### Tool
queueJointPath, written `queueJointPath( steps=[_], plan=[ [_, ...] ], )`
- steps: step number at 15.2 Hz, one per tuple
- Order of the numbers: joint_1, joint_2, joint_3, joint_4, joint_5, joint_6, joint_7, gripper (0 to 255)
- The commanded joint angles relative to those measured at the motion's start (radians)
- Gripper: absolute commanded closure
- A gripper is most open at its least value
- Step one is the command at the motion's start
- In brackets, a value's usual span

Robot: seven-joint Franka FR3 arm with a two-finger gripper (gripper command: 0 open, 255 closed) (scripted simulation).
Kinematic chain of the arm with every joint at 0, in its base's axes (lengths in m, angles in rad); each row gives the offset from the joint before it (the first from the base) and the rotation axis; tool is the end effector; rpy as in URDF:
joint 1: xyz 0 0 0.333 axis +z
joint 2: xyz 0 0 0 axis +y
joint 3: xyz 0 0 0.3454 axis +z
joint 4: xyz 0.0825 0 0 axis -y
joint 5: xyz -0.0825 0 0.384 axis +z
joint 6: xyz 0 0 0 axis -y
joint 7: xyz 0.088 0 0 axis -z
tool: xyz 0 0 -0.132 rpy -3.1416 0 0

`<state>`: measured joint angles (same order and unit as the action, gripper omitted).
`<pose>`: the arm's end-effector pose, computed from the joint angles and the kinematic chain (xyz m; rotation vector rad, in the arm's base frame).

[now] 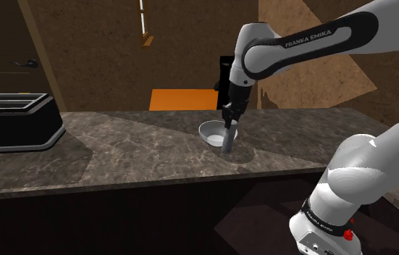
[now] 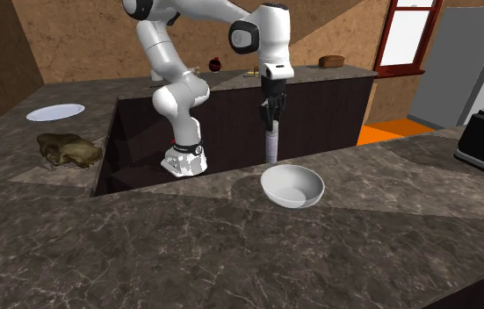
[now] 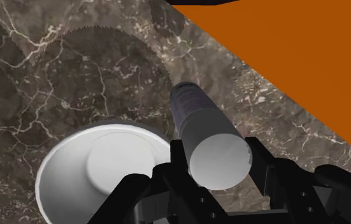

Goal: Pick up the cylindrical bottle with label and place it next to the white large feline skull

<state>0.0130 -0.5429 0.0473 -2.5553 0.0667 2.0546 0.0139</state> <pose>0.3673 0.0277 0.4535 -3.1043 -0.0160 -0.0634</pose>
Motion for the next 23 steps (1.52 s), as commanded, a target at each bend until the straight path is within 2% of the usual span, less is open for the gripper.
queueJointPath(
  steps=[1,23],
  plan=[
    [0.0,-0.01,0.0,0.019,-0.001,-0.03,0.002,255],
    [-0.003,-0.029,-0.007,0.302,-0.009,-0.332,0.013,255]
  ],
)
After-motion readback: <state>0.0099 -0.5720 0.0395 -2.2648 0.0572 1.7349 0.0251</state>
